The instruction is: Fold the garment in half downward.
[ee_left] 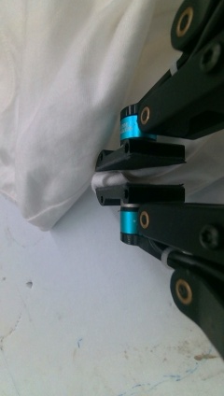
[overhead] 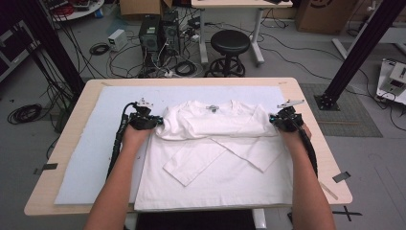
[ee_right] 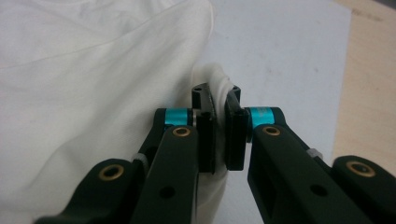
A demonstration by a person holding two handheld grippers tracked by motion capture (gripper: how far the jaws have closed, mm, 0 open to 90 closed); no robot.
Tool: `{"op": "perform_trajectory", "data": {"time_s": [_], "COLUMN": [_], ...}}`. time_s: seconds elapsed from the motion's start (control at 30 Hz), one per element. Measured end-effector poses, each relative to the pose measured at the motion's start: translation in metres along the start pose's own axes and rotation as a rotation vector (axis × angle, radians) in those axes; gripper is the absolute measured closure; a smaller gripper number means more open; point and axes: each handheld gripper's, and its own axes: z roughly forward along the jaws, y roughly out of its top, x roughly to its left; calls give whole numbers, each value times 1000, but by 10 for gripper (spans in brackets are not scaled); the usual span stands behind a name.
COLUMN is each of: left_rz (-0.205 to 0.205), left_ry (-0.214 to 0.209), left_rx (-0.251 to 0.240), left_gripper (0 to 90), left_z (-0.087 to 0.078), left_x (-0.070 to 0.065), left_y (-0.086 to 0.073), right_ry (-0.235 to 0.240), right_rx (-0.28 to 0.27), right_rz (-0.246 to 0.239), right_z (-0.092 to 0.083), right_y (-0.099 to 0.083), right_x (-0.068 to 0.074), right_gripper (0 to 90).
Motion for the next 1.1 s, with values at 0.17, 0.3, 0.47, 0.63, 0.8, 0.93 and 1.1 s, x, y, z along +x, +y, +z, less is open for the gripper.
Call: {"op": "perform_trajectory", "data": {"time_s": [0.17, 0.3, 0.47, 0.63, 0.8, 0.93, 1.1], "left_rz": [-50, -71, -82, -102, -90, -83, -76], "left_ry": [34, 37, 37, 15, -3, -6, -9], "left_rx": [-32, -48, -99, -116, -131, -133, -137], "left_gripper": [558, 453, 396, 337, 319, 316, 312], "left_z": [-15, -24, -35, -34, -34, -33, -27], "left_x": [8, 10, 11, 9, 5, 4, 2], "left_y": [-7, -10, -5, 0, 5, 10, 16], "right_ry": [-7, -1, -6, 4, 4, 5, 5], "right_rx": [-7, -27, -70, -83, -92, -92, -96], "right_rz": [81, 96, 100, 95, 75, 73, 81], "right_z": [-3, -9, -19, -24, -24, -23, -20], "right_y": [-4, -4, 1, 10, 14, 16, 16], "right_x": [-4, -4, -2, 2, 7, 8, 6], "right_gripper": [554, 522, 454, 413, 393, 387, 367]}}
